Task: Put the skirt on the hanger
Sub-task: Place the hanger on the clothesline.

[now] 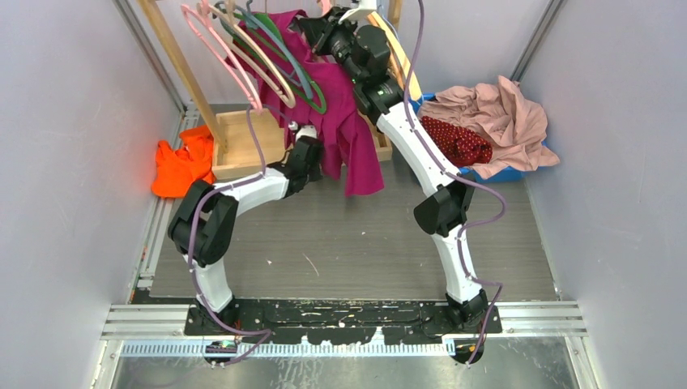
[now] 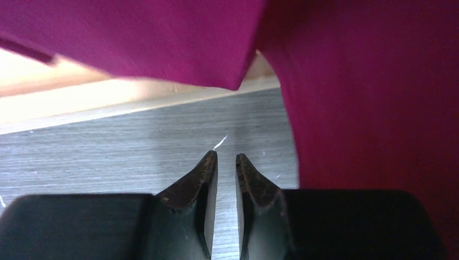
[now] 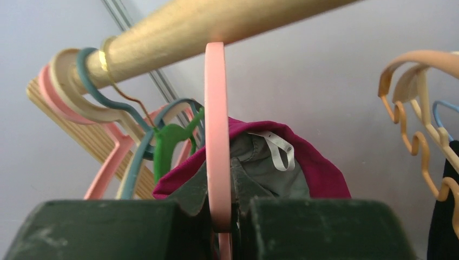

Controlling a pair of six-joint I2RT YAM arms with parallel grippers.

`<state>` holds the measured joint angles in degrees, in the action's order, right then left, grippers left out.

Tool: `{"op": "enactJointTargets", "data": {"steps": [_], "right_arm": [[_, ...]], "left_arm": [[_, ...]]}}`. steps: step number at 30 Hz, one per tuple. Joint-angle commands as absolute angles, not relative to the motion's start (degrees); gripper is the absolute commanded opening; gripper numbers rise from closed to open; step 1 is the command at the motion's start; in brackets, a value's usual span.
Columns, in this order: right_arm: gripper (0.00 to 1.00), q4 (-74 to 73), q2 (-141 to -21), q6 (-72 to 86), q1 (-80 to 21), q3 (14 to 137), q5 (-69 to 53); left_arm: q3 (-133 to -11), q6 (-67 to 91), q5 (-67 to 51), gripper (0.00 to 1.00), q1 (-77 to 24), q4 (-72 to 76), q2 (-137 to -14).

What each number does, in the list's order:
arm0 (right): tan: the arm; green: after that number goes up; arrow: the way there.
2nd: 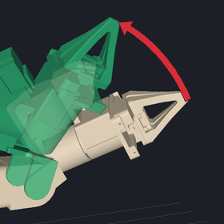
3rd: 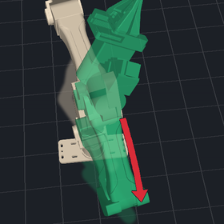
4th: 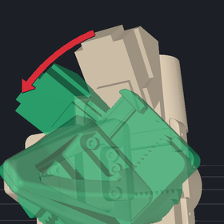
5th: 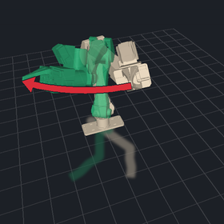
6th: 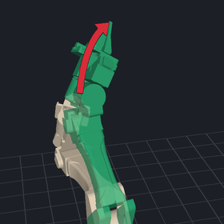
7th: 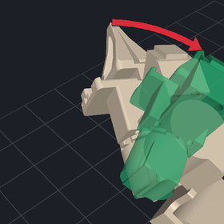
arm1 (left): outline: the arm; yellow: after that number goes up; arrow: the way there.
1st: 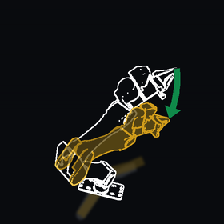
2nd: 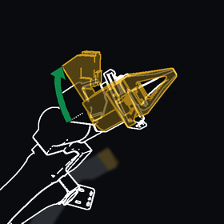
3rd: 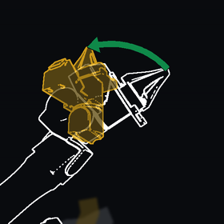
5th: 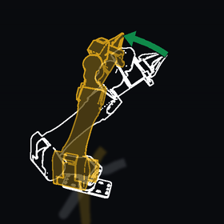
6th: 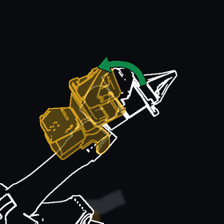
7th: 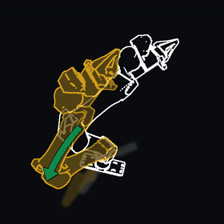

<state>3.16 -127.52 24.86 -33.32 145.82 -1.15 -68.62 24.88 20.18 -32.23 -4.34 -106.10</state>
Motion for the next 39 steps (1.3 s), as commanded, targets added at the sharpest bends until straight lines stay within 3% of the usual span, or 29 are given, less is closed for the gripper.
{"op": "enactJointTargets", "data": {"steps": [1, 8, 33, 39], "right_arm": [[0.01, 10.0, -121.8, 24.0, -32.8, 147.5, 0.5], [0.01, 8.9, -121.5, 23.0, -32.3, 149.5, 0.2], [0.01, 15.3, -121.7, 26.2, -28.4, 149.1, -1.9], [0.01, 15.9, -121.3, 26.4, -28.4, 148.5, -2.2]], "left_arm": [[-70.2, 22.9, 24.0, 0.22, -31.7, 0.9, -104.1], [-76.9, 23.3, 27.8, 0.32, -30.3, 0.2, -108.9], [-95.8, 24.4, 26.1, 0.30, -26.5, -7.5, -127.1], [-94.0, 25.9, 18.9, 0.17, -26.3, -9.9, -127.5]]}}
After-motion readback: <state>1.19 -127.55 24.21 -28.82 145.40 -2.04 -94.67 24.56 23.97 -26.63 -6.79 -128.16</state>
